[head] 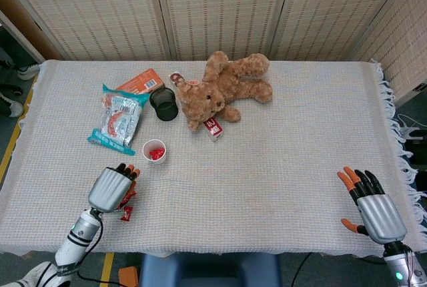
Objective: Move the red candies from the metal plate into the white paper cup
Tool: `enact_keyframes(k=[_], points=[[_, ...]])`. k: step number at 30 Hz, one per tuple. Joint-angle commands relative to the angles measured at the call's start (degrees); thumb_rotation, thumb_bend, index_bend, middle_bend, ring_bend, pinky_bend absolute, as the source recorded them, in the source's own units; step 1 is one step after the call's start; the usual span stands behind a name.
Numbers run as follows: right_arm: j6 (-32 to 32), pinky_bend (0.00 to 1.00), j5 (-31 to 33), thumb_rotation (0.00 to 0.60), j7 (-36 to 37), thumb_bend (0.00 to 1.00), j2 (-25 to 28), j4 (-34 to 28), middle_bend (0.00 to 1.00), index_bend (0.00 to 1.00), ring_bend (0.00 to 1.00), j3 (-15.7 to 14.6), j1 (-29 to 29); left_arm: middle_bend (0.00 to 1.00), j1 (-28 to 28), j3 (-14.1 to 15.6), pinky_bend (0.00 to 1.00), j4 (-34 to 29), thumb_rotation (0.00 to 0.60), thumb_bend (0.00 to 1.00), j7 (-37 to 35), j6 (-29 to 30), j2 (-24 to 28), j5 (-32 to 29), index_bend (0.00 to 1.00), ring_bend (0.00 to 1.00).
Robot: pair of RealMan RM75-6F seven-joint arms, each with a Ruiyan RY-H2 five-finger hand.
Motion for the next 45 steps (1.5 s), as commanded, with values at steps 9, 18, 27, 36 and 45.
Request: enact_keyframes(k=[9, 18, 27, 36, 45], points=[[-1.51, 0.0, 3.12, 0.6, 0.01, 0.05, 0.06, 0.37, 0.0, 0.0, 0.0, 0.97, 0.41, 0.54, -12.07, -6.39, 0.98, 7.37, 0.6, 0.41, -1.44, -10.07, -9.11, -4.92, 0.53, 0.51], [-1.68, 0.0, 3.6, 0.6, 0.1, 0.05, 0.11, 0.38, 0.0, 0.0, 0.0, 1.12, 0.5, 0.53, -14.4, -7.39, 0.98, 11.22, 0.6, 0.41, -1.55, -11.44, -10.81, -8.64, 0.52, 0.5], [-1.94, 0.0, 3.91, 0.6, -0.8, 0.05, -0.34, 0.37, 0.0, 0.0, 0.0, 1.19, 0.67, 0.53, -15.83, -7.98, 0.98, 14.04, 0.6, 0.41, -3.24, -15.63, -10.77, -14.28, 0.5, 0.48], [-2.09, 0.0, 4.27, 0.6, -1.32, 0.05, -0.56, 0.3, 0.0, 0.0, 0.0, 1.27, 0.73, 0.2, -15.2, -6.23, 0.94, 9.43, 0.6, 0.4, -2.33, -16.68, -8.1, -15.91, 0.12, 0.18], [-1.68, 0.0, 3.46, 0.6, -0.94, 0.05, -0.35, 0.17, 0.0, 0.0, 0.0, 0.93, 0.61, 0.13, -13.46, -4.67, 0.93, 0.88, 0.6, 0.39, -0.09, -12.79, -3.45, -15.26, 0.09, 0.14]])
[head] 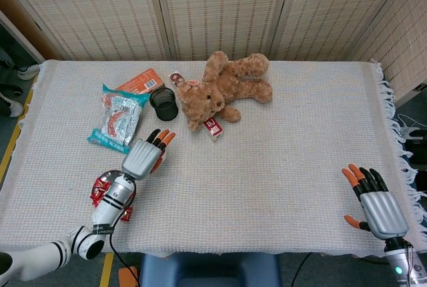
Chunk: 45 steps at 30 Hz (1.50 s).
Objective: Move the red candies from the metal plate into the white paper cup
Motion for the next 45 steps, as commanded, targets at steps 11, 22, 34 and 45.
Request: enact_keyframes(k=[11, 22, 34, 45], points=[[0.61, 0.0, -3.08, 0.6, 0.71, 0.05, 0.36, -0.44, 0.0, 0.0, 0.0, -1.34, -0.09, 0.13, 8.87, 9.24, 0.93, -16.85, 0.6, 0.39, 2.17, 10.81, 11.1, 6.32, 0.1, 0.15], [0.64, 0.0, -5.9, 0.6, 1.19, 0.05, 0.63, -0.7, 0.0, 0.0, 0.0, -2.78, -0.07, 0.24, 21.12, 23.24, 0.93, -10.79, 0.6, 0.39, -1.25, 20.07, 10.24, 16.26, 0.21, 0.26], [1.76, 0.0, -7.85, 0.6, 1.98, 0.05, 1.08, -0.65, 0.0, 0.0, 0.0, -3.58, -0.5, 0.28, 24.59, 22.8, 0.92, 1.26, 0.6, 0.39, 4.86, 19.23, 3.77, 17.66, 0.24, 0.33], [1.58, 0.0, -7.62, 0.6, 1.55, 0.05, 0.9, -0.66, 0.0, 0.0, 0.0, -3.49, -0.5, 0.38, 24.28, 20.65, 0.92, 7.15, 0.6, 0.39, 2.39, 17.23, 0.97, 16.78, 0.32, 0.37]])
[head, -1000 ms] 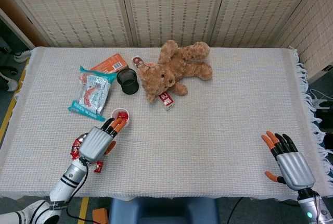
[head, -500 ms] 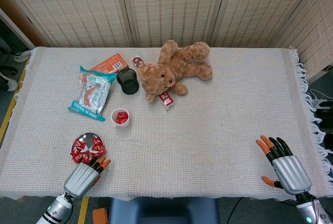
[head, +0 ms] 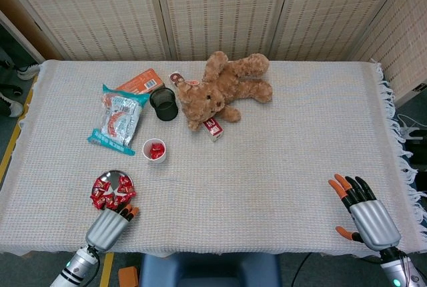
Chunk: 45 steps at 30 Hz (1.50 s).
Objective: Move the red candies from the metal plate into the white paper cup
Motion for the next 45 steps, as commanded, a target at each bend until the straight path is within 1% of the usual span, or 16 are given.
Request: enact_keyframes(k=[1, 7, 12, 20, 26, 29, 32, 35, 41, 44, 45], points=[[-0.03, 0.0, 0.1, 0.6, -0.04, 0.05, -0.03, -0.01, 0.0, 0.0, 0.0, 0.06, 0.01, 0.39, -0.07, -0.54, 0.92, 0.92, 0.6, 0.39, -0.67, -0.44, -0.56, -0.37, 0.34, 0.37], [-0.16, 0.0, 0.38, 0.6, -0.21, 0.05, -0.09, -0.01, 0.0, 0.0, 0.0, 0.16, 0.03, 0.44, 0.1, -0.96, 0.93, 2.05, 0.6, 0.39, -1.48, 0.08, -1.0, -0.12, 0.4, 0.41], [-0.24, 0.0, 0.49, 0.6, -0.25, 0.05, -0.12, -0.02, 0.0, 0.0, 0.0, 0.21, 0.05, 0.52, 0.36, -1.39, 0.97, 2.5, 0.6, 0.39, -2.45, 0.79, -1.12, -0.11, 0.45, 0.48], [-0.08, 0.0, 0.41, 0.6, -0.27, 0.05, -0.15, -0.02, 0.0, 0.0, 0.0, 0.2, -0.03, 0.56, 0.75, -1.7, 0.99, 2.67, 0.6, 0.4, -2.69, 1.45, -0.94, -0.01, 0.49, 0.52], [-0.04, 0.0, 0.39, 0.6, -0.12, 0.05, -0.1, -0.02, 0.0, 0.0, 0.0, 0.23, -0.02, 0.57, 0.89, -1.59, 1.0, -1.03, 0.6, 0.4, -2.07, 4.29, 1.06, 2.01, 0.51, 0.53], [0.06, 0.0, 0.48, 0.6, 0.1, 0.05, -0.03, 0.01, 0.0, 0.0, 0.0, 0.31, -0.03, 0.58, 0.34, -2.04, 1.0, -5.0, 0.6, 0.4, -1.6, 4.58, 2.82, 2.54, 0.51, 0.53], [-0.14, 0.0, 0.71, 0.6, 0.01, 0.05, -0.12, 0.11, 0.0, 0.0, 0.0, 0.42, 0.06, 0.58, -0.99, -3.41, 1.0, -8.38, 0.6, 0.4, -0.99, 3.52, 4.25, 2.24, 0.52, 0.54], [-0.7, 0.0, 1.21, 0.6, -0.09, 0.05, -0.21, 0.04, 0.0, 0.0, 0.0, 0.56, 0.27, 0.58, -2.96, -5.77, 1.0, -10.93, 0.6, 0.4, -0.08, 1.84, 5.09, 1.42, 0.52, 0.54], [-0.03, 0.0, 1.92, 0.6, 0.28, 0.05, 0.03, 0.1, 0.0, 0.0, 0.0, 0.96, -0.04, 0.58, -7.11, -9.58, 1.0, -15.78, 0.6, 0.4, 2.05, -3.38, 6.57, -0.76, 0.52, 0.55], [0.03, 0.0, 2.49, 0.6, 0.52, 0.05, 0.12, 0.27, 0.0, 0.0, 0.0, 1.24, -0.08, 0.58, -9.35, -11.83, 1.0, -17.48, 0.6, 0.4, 2.42, -5.94, 6.96, -2.28, 0.52, 0.55], [-0.01, 0.0, 2.83, 0.6, 0.58, 0.05, 0.12, 0.3, 0.0, 0.0, 0.0, 1.4, -0.07, 0.58, -10.3, -13.0, 1.0, -17.74, 0.6, 0.4, 2.23, -6.94, 6.91, -3.23, 0.52, 0.55]])
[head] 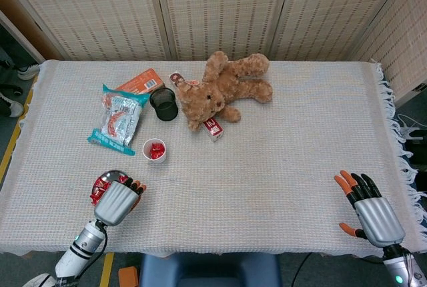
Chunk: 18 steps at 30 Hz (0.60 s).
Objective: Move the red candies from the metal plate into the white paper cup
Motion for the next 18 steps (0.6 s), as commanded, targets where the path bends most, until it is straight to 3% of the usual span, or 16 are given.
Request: enact_keyframes(k=[1, 6, 18], points=[[-0.06, 0.0, 0.71, 0.6, 0.07, 0.05, -0.02, 0.1, 0.0, 0.0, 0.0, 0.36, 0.0, 0.58, -2.88, -3.24, 1.0, -1.25, 0.6, 0.4, 0.17, -3.12, 0.32, -2.71, 0.52, 0.55], [-0.78, 0.0, 2.46, 0.6, -0.39, 0.05, -0.35, 0.23, 0.0, 0.0, 0.0, 1.18, 0.31, 0.59, -6.66, -6.84, 1.0, -0.82, 0.6, 0.4, -1.27, -8.28, -0.16, -7.28, 0.53, 0.55], [-4.58, 0.0, 7.27, 0.6, -0.97, 0.05, -1.03, 0.93, 0.0, 0.0, 0.0, 2.69, 1.85, 0.59, -12.59, -10.94, 1.0, 3.1, 0.6, 0.4, -3.85, -12.25, -2.6, -11.8, 0.53, 0.55]])
